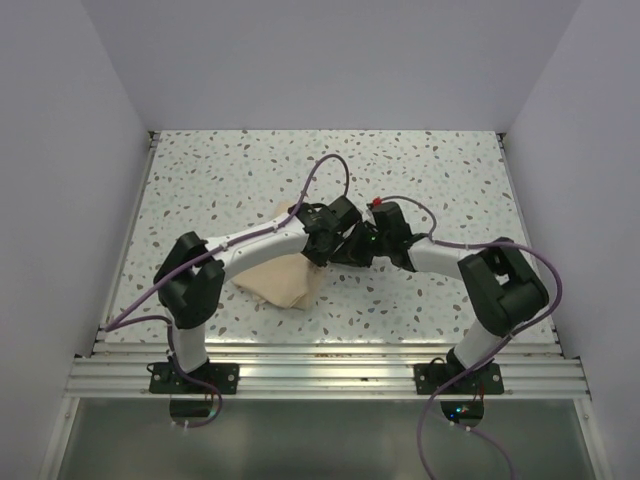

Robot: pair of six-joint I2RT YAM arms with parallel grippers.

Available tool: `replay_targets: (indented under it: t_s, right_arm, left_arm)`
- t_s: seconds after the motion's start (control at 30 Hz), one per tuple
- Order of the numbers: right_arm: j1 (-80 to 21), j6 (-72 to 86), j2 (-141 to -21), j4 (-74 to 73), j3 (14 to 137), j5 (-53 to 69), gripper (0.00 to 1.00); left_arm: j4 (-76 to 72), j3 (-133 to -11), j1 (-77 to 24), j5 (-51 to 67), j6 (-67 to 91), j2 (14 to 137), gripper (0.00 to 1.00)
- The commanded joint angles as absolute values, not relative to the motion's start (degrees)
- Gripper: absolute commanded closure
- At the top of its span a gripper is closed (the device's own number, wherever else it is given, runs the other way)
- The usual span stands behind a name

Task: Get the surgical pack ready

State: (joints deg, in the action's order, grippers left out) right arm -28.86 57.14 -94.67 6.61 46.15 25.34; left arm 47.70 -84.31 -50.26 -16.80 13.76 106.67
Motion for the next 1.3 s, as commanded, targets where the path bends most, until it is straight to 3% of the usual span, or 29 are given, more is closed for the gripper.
replay_targets:
  t_s: [0.0,0.3,0.63,0.9,1.13,1.27]
  right_arm:
    - [-30.1,63.0,-98.0,14.8,47.6,27.2,0.92]
    - [-33.1,70.2,-103.7,26.5,47.6,28.1,0.96]
    - [-38.1,74.8,-107.6,34.5,47.2,23.8,0.99]
    - [-46.7,76.3,-113.7,49.4,46.3,7.9,1.00]
    - [-41.3,77.5,-111.3,46.3,39.6,9.0,1.00]
    - [-34.3,73.7,-109.5,41.7,38.3,23.2,0.97]
  left_arm:
    - [47.6,-86.8,-49.6,-18.6,12.8,106.9,0.74]
    - [47.9,-87.5,-49.5,-17.2,12.8,107.0,1.00]
    - [47.0,-90.5,-49.5,-11.9,11.8,105.3,1.00]
    - [47.1,-93.6,-49.5,-8.4,12.5,105.5,1.00]
    - [47.7,-91.4,-49.3,-10.5,12.7,104.6,1.00]
    - [46.8,-87.5,-48.9,-10.6,12.6,102.8,1.00]
